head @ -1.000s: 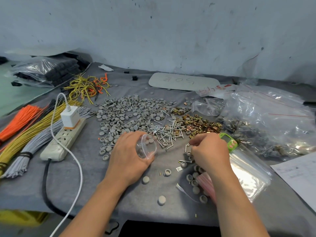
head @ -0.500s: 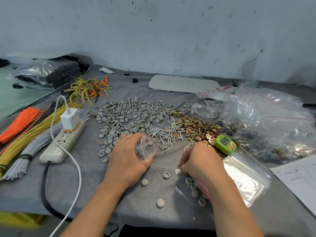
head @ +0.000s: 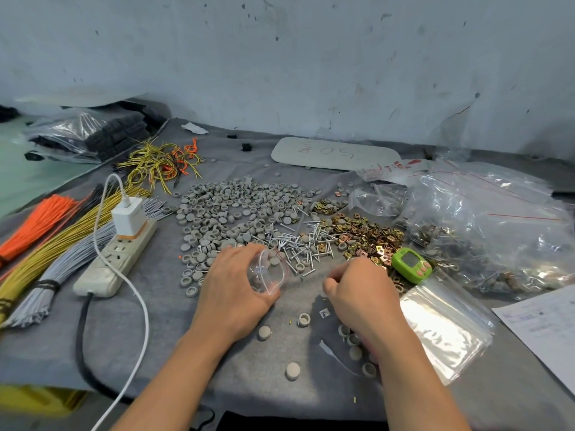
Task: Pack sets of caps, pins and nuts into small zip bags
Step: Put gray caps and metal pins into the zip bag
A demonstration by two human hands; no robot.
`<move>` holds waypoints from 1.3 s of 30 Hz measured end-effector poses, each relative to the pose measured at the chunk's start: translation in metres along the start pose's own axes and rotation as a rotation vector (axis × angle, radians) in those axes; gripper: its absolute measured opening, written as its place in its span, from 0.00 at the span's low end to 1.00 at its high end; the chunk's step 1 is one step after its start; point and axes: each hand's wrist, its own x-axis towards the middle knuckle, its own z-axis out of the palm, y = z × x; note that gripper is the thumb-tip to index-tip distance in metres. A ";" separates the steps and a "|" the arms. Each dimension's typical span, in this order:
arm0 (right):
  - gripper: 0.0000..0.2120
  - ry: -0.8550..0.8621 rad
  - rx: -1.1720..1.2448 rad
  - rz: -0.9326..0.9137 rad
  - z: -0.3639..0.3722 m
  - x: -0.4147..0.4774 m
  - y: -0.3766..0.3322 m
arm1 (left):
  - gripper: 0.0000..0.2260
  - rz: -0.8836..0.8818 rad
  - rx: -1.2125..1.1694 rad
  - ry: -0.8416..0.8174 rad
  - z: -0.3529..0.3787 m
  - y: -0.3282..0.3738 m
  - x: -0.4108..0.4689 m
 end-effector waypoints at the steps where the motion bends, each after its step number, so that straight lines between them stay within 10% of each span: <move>1: 0.09 0.021 0.081 -0.012 0.002 0.001 0.000 | 0.22 0.000 0.000 0.000 0.000 0.000 0.000; 12: 0.12 0.087 0.593 -0.198 0.031 0.003 -0.027 | 0.24 0.016 -0.007 -0.065 0.000 0.000 0.000; 19: 0.08 0.032 0.491 -0.278 0.047 0.001 -0.050 | 0.16 0.117 -0.045 -0.028 0.000 0.003 -0.001; 28: 0.13 0.220 0.697 -0.034 0.020 0.016 -0.028 | 0.16 0.068 -0.069 -0.017 -0.002 0.000 0.000; 32: 0.17 0.433 0.508 0.111 -0.002 0.023 0.003 | 0.19 0.066 -0.060 -0.011 -0.002 -0.001 -0.001; 39: 0.11 0.091 0.066 0.142 -0.009 0.023 0.040 | 0.21 0.051 -0.051 -0.006 0.000 -0.001 0.000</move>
